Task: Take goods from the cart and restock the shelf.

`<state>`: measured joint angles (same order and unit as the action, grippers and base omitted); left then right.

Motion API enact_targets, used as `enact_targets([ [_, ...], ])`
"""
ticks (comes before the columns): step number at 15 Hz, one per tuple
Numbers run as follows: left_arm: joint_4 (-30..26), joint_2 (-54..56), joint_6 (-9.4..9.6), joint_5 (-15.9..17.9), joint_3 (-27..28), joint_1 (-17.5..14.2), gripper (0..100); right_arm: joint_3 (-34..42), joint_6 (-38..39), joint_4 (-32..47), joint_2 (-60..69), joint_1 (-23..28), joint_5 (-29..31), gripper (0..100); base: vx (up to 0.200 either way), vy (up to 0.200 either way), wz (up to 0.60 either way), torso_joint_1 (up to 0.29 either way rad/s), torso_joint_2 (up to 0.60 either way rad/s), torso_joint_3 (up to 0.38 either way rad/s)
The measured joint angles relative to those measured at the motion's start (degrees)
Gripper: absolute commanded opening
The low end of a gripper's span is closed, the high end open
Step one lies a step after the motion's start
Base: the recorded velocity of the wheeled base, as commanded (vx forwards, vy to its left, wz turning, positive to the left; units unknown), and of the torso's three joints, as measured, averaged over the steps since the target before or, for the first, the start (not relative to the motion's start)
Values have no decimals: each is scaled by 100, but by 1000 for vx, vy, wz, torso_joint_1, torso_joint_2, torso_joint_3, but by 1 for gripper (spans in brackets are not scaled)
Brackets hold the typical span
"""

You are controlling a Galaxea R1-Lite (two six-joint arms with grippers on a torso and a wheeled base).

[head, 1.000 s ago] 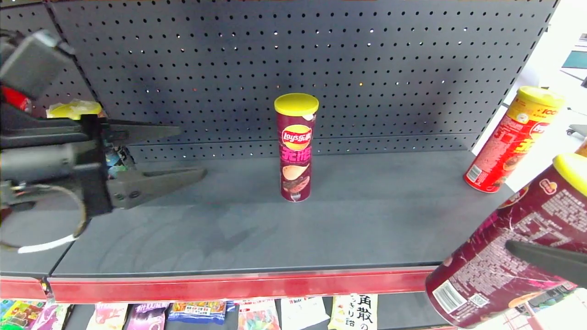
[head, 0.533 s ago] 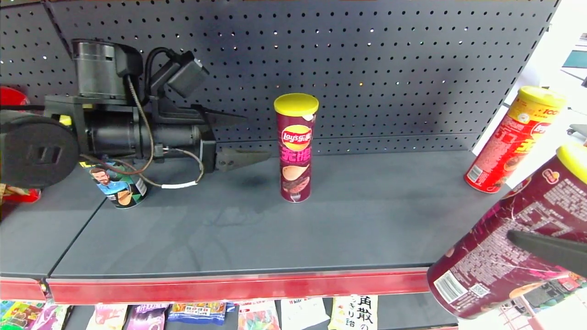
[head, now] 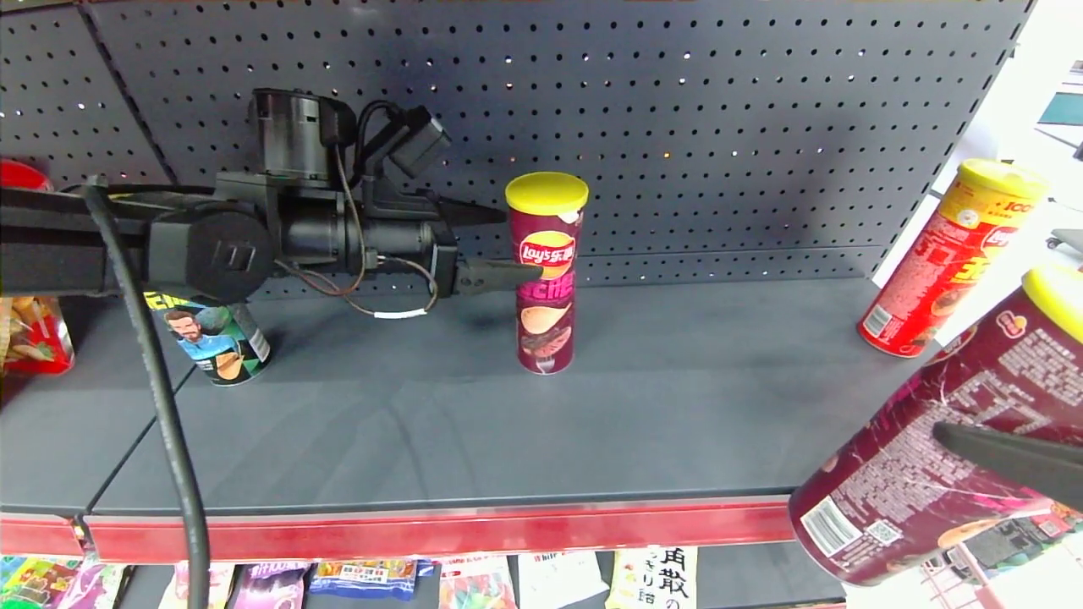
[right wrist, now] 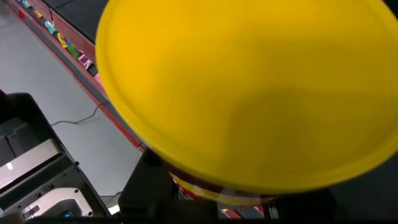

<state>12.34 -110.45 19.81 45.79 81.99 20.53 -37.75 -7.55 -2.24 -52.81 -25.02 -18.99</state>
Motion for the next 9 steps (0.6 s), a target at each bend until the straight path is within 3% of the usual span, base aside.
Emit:
enact_targets([
  [9,-7,-545,-117,123,599,286,100,39,0,0,-5,0,13,0,0,0,0,0,0,0],
])
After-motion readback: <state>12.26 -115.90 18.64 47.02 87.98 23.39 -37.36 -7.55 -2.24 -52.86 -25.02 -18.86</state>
